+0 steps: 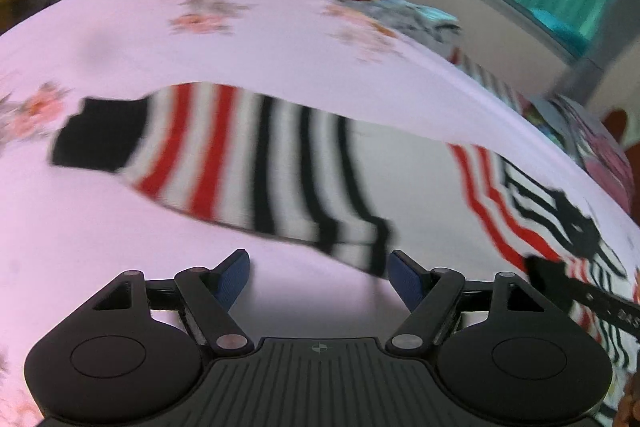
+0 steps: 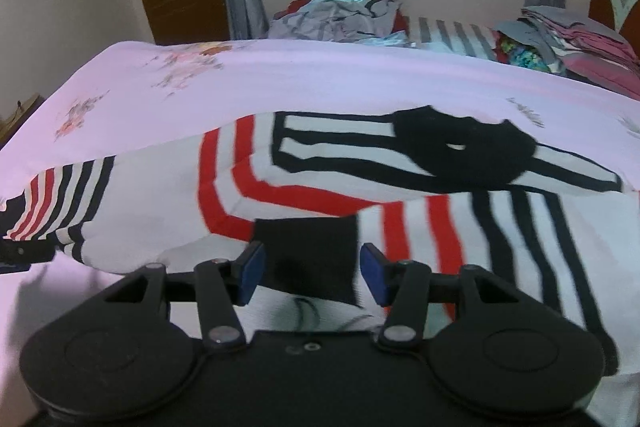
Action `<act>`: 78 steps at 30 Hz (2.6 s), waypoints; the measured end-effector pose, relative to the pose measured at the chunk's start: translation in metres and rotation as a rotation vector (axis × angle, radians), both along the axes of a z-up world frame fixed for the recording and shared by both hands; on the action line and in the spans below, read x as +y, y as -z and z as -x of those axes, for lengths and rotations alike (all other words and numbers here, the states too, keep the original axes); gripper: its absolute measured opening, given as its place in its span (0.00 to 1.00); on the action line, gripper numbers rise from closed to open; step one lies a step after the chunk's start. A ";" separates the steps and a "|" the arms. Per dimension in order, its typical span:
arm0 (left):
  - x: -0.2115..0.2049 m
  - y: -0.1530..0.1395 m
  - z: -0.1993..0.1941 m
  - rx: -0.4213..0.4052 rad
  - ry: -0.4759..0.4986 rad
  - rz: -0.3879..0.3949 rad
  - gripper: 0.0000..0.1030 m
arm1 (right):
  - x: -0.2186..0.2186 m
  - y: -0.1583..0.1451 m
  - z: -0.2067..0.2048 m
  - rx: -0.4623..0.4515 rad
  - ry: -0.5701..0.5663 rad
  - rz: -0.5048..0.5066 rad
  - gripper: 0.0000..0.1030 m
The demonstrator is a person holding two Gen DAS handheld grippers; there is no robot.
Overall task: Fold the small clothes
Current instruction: 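Grasp the black cuff of the other sleeve with the left tool, then fold the sleeve across the sweater front with the left tool, release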
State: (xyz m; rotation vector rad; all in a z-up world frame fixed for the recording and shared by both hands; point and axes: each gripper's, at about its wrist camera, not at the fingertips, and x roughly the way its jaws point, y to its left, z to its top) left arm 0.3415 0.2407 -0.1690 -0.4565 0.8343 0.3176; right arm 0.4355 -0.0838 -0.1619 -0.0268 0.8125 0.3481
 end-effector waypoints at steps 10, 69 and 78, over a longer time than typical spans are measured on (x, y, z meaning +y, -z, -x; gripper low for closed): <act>0.081 0.032 0.006 -0.051 -0.177 0.131 0.73 | 0.020 0.014 -0.009 0.034 0.011 0.039 0.51; -0.101 0.007 -0.029 -0.103 0.443 -0.206 0.63 | 0.001 0.009 -0.011 0.003 0.016 0.049 0.59; -0.115 0.015 -0.054 -0.148 0.430 -0.257 0.38 | -0.056 -0.027 -0.009 -0.102 0.192 -0.076 0.06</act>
